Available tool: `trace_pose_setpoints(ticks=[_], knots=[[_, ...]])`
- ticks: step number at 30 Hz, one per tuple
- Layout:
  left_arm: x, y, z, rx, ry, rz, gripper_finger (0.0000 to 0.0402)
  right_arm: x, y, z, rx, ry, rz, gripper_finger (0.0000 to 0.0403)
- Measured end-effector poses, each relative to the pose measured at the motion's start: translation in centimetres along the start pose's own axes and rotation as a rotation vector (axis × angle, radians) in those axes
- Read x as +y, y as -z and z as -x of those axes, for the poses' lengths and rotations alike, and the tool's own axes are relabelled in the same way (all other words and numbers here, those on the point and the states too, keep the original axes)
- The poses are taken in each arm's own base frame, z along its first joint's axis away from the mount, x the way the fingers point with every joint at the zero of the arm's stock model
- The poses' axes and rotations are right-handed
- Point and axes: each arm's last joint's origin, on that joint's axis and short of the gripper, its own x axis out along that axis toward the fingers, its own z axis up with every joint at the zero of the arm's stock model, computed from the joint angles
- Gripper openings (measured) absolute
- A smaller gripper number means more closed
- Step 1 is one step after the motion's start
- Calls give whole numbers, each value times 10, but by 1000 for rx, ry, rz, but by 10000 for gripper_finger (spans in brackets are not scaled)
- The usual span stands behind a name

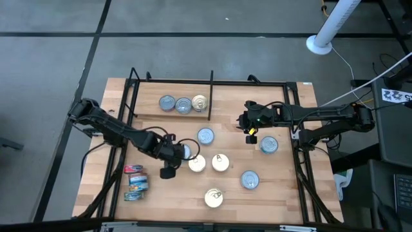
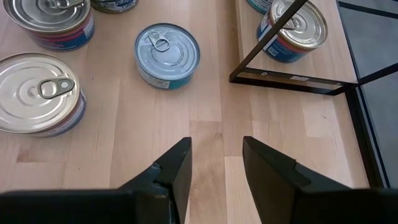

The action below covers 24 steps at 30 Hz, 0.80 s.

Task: Stack canned seafood by type on shelf
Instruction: Put the top green tuna can on the shelf

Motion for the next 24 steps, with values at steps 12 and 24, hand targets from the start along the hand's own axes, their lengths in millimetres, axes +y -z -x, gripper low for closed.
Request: trace_pose_setpoints(ticks=[12, 24], knots=[[2, 9, -17, -57, -61, -111, 138, 0, 0, 0, 0, 0, 0, 143], [2, 15, -32, -59, -59, -130, 138, 0, 0, 0, -1, 0, 0, 143]])
